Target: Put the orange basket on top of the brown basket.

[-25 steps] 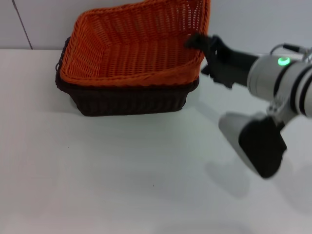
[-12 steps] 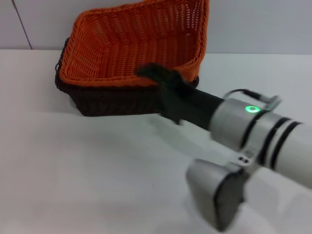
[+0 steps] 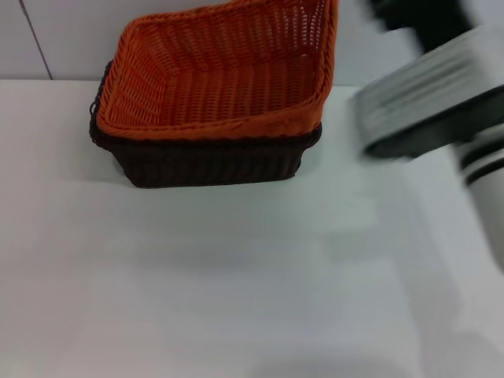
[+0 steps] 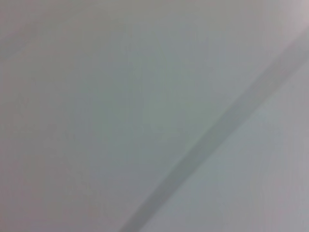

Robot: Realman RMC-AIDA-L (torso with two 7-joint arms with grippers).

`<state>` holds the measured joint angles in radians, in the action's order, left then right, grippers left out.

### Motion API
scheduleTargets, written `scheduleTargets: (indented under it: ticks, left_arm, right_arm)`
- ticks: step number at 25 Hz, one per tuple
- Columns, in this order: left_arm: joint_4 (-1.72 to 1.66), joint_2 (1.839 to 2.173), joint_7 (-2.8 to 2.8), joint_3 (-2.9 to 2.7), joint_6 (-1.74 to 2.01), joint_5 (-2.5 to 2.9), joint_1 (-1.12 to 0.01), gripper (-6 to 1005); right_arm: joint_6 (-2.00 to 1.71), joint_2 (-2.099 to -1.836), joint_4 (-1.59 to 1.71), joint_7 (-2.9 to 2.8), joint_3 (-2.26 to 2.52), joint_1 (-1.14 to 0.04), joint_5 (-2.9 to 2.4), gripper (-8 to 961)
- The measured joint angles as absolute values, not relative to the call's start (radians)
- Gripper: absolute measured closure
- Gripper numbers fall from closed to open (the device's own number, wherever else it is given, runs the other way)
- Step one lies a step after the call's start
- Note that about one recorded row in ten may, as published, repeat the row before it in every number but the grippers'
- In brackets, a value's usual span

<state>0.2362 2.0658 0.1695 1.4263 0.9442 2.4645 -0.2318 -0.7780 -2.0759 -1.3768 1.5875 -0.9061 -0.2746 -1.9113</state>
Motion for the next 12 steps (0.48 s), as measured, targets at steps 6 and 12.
scheduleTargets:
  ticks: [6,12]
  left_arm:
    - [0.231,2.066,0.115,1.417,1.092,2.470,-0.236,246]
    - [0.223,2.063,0.115,1.414,1.191,2.470,-0.230,247]
  right_arm:
    - [-1.062,-2.077,-1.357,1.258,-0.900,-0.102,-1.836,172]
    - [-1.263,-2.073,-1.074,0.632,-0.911,0.009,-2.029,172]
